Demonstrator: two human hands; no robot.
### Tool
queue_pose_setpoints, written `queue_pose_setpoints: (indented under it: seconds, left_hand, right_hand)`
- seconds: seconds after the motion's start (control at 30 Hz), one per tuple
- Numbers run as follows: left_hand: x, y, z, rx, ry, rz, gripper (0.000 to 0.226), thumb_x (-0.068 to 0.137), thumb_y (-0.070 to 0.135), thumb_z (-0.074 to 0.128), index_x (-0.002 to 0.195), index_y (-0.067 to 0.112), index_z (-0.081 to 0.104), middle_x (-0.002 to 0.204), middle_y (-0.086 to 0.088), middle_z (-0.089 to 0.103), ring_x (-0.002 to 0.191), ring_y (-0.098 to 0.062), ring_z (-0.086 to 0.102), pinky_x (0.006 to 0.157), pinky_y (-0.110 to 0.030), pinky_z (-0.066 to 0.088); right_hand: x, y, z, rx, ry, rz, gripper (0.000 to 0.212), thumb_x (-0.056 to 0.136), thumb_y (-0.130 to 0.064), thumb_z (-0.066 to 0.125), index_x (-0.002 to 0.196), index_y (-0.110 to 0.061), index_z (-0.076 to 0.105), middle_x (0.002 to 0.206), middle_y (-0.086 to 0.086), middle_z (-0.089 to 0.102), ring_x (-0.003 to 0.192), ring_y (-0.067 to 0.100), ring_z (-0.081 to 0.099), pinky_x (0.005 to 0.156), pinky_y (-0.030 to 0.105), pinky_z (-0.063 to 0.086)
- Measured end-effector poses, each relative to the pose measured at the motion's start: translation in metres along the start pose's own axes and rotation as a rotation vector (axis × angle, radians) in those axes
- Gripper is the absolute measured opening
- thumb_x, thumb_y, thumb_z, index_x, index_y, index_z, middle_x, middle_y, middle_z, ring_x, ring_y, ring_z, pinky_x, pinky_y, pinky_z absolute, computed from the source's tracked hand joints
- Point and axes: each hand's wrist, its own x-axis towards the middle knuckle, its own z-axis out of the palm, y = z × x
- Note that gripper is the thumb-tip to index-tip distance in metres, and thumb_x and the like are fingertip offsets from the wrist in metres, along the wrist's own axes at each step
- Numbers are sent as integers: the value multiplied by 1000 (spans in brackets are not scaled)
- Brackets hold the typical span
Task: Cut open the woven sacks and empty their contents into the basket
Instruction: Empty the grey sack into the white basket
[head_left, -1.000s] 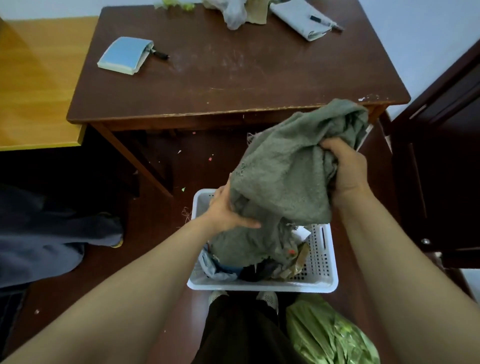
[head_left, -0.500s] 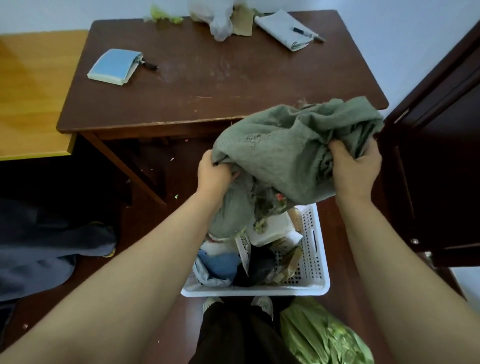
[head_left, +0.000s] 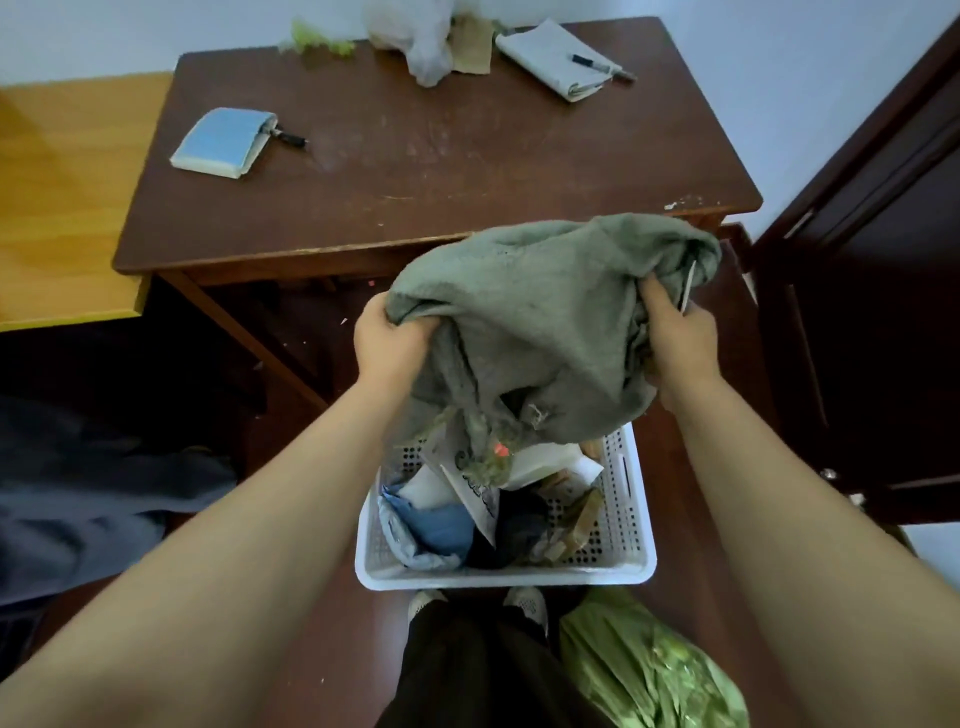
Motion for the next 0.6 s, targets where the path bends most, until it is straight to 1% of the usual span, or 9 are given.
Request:
queue_pose_setpoints:
  seconds: [0.07, 0.13, 0.23, 0.3, 0.37, 0.43, 0.47, 0.53, 0.6]
  left_hand:
    - [-2, -5, -5, 57, -13, -36, 43, 58, 37, 73, 99, 32, 63, 109, -2, 68, 105, -24, 63, 94, -47, 51]
    - [-5, -8, -9, 305, -102, -130, 81, 53, 39, 81, 128, 24, 53, 128, -5, 58, 121, -28, 53, 103, -46, 44]
    - [-19, -11, -7, 603, -315, -137, 136, 54, 29, 91, 152, 15, -1, 156, -11, 14, 143, -31, 16, 117, -43, 20]
    - [-27, -12, 0, 572, -410, 139, 145, 48, 40, 91, 151, 14, -7, 157, -10, -2, 145, -25, 4, 119, -38, 10]
    - [-35, -7, 7, 496, -410, 261, 117, 48, 62, 76, 146, 27, 23, 153, -5, 19, 141, -20, 19, 118, -37, 18]
    - [-39, 9, 9, 232, -322, 179, 52, 74, 49, 70, 120, 31, 53, 125, 0, 55, 115, -9, 53, 104, -36, 43]
    - [-37, 17, 7, 83, -252, 119, 26, 86, 33, 66, 110, 26, 58, 109, 3, 63, 97, -2, 59, 92, -28, 52]
    - [-28, 39, -7, -106, -96, -48, 11, 95, 19, 56, 104, 16, 62, 94, 2, 65, 85, -5, 62, 75, -18, 53]
    - [-15, 56, -29, -240, 65, -196, 13, 95, 22, 56, 99, 13, 65, 90, -2, 67, 87, -17, 64, 76, -27, 54]
  right_hand:
    - [-5, -6, 0, 32, -79, 82, 27, 78, -51, 70, 79, -26, 62, 75, -10, 65, 68, 8, 65, 57, 23, 53]
    - [-10, -16, 2, 54, -200, 160, 30, 81, -50, 68, 74, -25, 55, 51, -15, 53, 35, -1, 48, 33, 13, 34]
    - [-15, -25, 7, 109, -395, 301, 36, 77, -55, 68, 68, -22, 55, 48, -8, 44, 26, 6, 27, 32, 12, 19]
    - [-15, -26, 13, 139, -478, 362, 29, 80, -43, 65, 70, -20, 51, 52, -3, 39, 29, 7, 20, 32, 13, 15]
    - [-17, -30, 21, 139, -554, 379, 21, 84, -23, 55, 69, -18, 42, 48, -3, 34, 27, 7, 19, 32, 12, 14]
    - [-19, -36, 26, 71, -560, 336, 24, 87, -9, 51, 67, -15, 40, 42, -3, 30, 25, 7, 18, 33, 12, 11]
    - [-17, -38, 27, -1, -527, 287, 23, 89, -8, 53, 68, -14, 45, 41, -3, 32, 25, 7, 20, 34, 13, 11]
    - [-11, -45, 22, -228, -429, 137, 15, 91, -16, 61, 76, -16, 60, 50, -2, 49, 34, 10, 40, 35, 17, 29]
    - [-1, -50, 13, -573, -300, -68, 12, 87, -29, 66, 82, -19, 69, 74, 4, 65, 67, 22, 62, 59, 32, 52]
